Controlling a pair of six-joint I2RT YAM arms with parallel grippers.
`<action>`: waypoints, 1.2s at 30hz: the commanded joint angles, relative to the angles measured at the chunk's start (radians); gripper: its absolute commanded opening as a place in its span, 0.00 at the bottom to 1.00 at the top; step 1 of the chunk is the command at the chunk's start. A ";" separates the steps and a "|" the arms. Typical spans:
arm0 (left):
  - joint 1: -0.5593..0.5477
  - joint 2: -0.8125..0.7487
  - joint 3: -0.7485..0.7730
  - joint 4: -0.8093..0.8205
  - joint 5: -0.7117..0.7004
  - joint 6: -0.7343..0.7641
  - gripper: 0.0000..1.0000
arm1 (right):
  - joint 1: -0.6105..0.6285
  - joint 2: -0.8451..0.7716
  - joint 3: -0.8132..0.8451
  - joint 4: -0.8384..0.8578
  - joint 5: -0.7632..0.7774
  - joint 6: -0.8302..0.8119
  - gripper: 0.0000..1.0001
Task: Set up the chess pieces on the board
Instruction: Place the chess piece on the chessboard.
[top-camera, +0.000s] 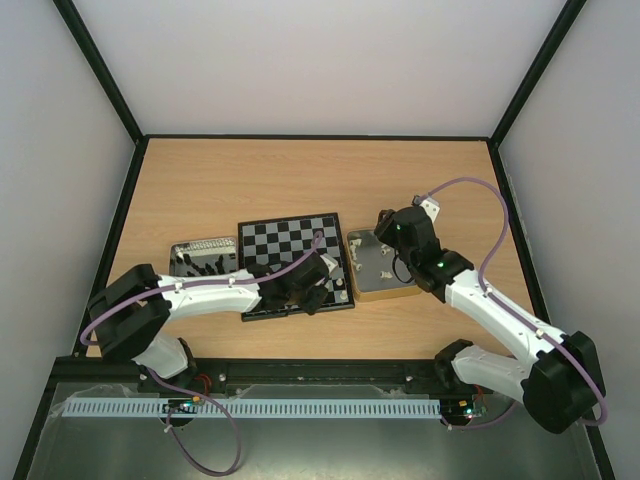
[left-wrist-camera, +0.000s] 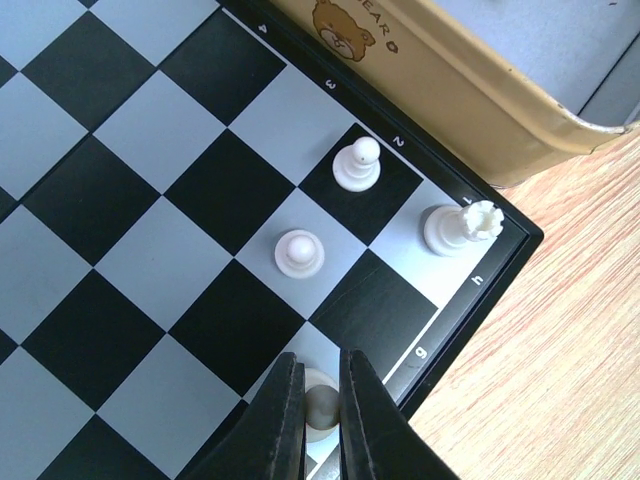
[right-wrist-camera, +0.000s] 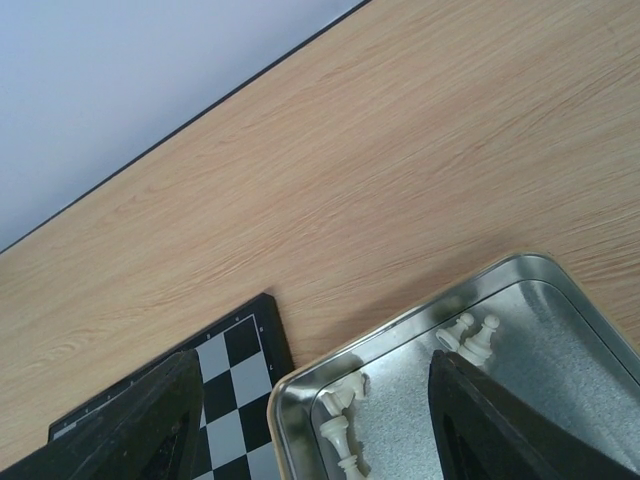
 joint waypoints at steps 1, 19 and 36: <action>-0.005 0.009 -0.015 0.030 0.014 0.014 0.05 | -0.010 0.010 -0.013 -0.012 0.001 0.014 0.61; -0.006 0.033 -0.024 0.027 0.010 0.007 0.14 | -0.022 0.020 -0.013 -0.007 -0.024 0.016 0.61; 0.006 -0.058 0.031 -0.010 0.037 0.000 0.29 | -0.027 0.006 -0.017 -0.009 -0.032 0.022 0.61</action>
